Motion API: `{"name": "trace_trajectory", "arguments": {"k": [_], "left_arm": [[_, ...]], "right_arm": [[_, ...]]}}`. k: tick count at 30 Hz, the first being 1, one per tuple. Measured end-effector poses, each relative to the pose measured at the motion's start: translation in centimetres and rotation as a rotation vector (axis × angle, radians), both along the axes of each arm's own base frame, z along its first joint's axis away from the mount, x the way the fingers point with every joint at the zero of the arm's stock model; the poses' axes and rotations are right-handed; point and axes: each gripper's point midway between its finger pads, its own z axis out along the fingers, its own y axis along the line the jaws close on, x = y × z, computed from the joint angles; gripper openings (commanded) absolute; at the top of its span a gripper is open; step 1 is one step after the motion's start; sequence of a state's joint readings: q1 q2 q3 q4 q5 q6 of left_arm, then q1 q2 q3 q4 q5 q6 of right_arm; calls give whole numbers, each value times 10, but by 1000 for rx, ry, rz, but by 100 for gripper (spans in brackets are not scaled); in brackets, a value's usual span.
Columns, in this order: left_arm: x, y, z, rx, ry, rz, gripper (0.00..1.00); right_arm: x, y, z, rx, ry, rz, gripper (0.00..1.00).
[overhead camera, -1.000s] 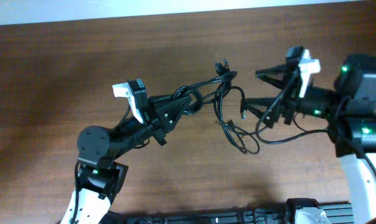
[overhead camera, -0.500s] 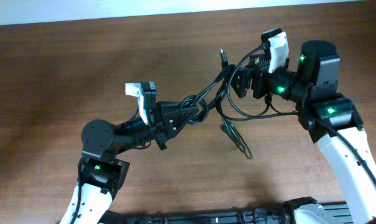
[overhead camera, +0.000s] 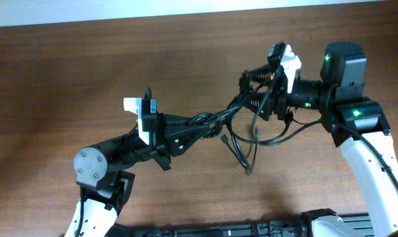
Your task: Untangle cables
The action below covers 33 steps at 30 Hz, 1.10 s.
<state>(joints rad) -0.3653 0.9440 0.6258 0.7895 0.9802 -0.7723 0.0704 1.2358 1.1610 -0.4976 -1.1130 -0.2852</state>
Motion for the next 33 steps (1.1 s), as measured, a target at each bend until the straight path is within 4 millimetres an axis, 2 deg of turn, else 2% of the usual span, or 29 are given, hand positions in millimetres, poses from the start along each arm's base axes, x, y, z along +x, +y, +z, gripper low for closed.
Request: {"name": "trace_trajectory", "arguments": {"k": [1, 2, 5, 9, 13, 17, 19, 20, 23, 25, 28, 30, 33], "left_arm": [[8, 1, -4, 1, 50, 34, 0], [15, 1, -9, 9, 102, 64, 0], [58, 14, -32, 11, 299, 289, 0], [77, 25, -35, -20, 337, 426, 0], [97, 39, -46, -39, 395, 592, 0], [106, 48, -46, -61, 403, 671, 0], [105, 46, -33, -97, 358, 651, 0], [106, 44, -29, -110, 334, 632, 0], [120, 44, -39, -97, 337, 627, 0], [123, 44, -33, -118, 305, 624, 0], [124, 45, -34, -116, 303, 629, 0], [128, 49, -40, -104, 325, 662, 0], [137, 55, -66, -47, 414, 745, 0]], "right_arm": [[-11, 5, 7, 40, -23, 78, 6], [-16, 7, 11, 61, -30, 112, 4], [-30, 8, 19, 131, -36, 214, 4], [-38, 10, 23, 160, -26, 258, 4], [-38, 14, 18, 159, 2, 267, 4], [-37, 14, 17, 159, 3, 269, 5], [-41, 18, 18, 163, 1, 289, 6], [-44, 25, 17, 153, 2, 304, 6], [-46, 45, 5, 85, 6, 295, 7], [-46, 61, -7, 3, 18, 249, 7], [-44, 65, -12, -38, 15, 212, 7], [-41, 64, -15, -50, 27, 192, 7], [-39, 63, -19, -64, 46, 172, 7]]}}
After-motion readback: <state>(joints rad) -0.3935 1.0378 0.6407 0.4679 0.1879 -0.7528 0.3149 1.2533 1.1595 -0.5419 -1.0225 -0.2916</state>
